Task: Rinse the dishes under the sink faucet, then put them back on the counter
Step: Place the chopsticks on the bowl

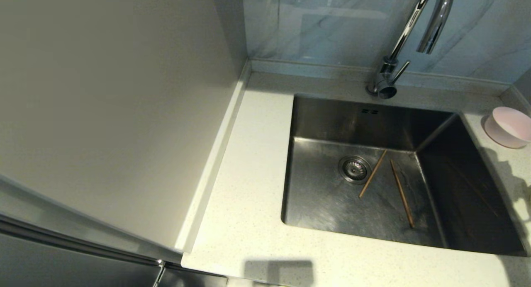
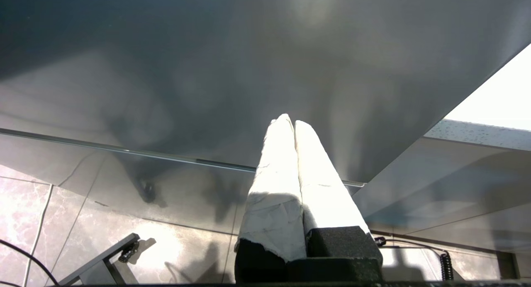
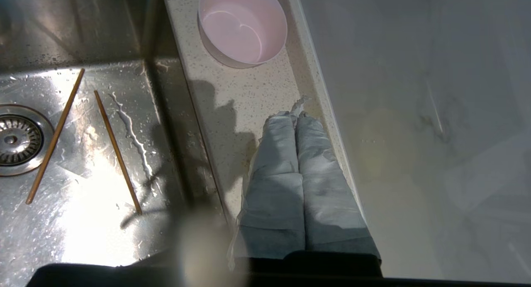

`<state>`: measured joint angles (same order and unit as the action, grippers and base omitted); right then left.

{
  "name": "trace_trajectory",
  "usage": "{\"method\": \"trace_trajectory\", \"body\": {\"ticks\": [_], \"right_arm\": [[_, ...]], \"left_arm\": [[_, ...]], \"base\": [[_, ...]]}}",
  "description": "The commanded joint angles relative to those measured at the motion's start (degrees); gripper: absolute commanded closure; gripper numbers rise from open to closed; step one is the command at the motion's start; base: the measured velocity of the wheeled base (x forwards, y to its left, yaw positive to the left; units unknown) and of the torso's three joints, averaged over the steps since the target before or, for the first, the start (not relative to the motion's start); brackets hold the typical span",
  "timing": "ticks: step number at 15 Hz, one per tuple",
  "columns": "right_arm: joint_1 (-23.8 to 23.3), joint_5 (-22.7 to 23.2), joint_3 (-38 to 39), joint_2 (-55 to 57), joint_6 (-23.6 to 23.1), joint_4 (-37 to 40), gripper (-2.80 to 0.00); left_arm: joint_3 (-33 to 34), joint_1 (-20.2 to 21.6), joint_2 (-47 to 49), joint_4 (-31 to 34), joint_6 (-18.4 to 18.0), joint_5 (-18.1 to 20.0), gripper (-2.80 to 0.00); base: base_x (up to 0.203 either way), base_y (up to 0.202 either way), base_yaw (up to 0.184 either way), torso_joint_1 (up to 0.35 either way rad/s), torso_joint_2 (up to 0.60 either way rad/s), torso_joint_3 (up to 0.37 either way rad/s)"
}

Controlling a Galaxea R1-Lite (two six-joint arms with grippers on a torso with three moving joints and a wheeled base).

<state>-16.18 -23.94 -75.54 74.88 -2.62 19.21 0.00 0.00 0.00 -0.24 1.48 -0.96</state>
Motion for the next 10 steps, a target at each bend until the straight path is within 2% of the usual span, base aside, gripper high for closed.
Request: {"method": "trace_trajectory", "body": {"ticks": [1, 10], "right_arm": [[0.09, -0.06, -0.12, 1.15, 0.06, 0.12, 0.0], [3.7, -0.2, 0.17, 1.98, 0.16, 0.12, 0.0]], "left_arm": [[0.0, 0.0, -0.18, -0.02, 0.02, 0.0, 0.0], [0.0, 0.0, -0.18, -0.02, 0.02, 0.0, 0.0]], "base": [[0.0, 0.0, 0.0, 0.0, 0.0, 0.0], [0.0, 0.0, 0.0, 0.0, 0.0, 0.0]]}}
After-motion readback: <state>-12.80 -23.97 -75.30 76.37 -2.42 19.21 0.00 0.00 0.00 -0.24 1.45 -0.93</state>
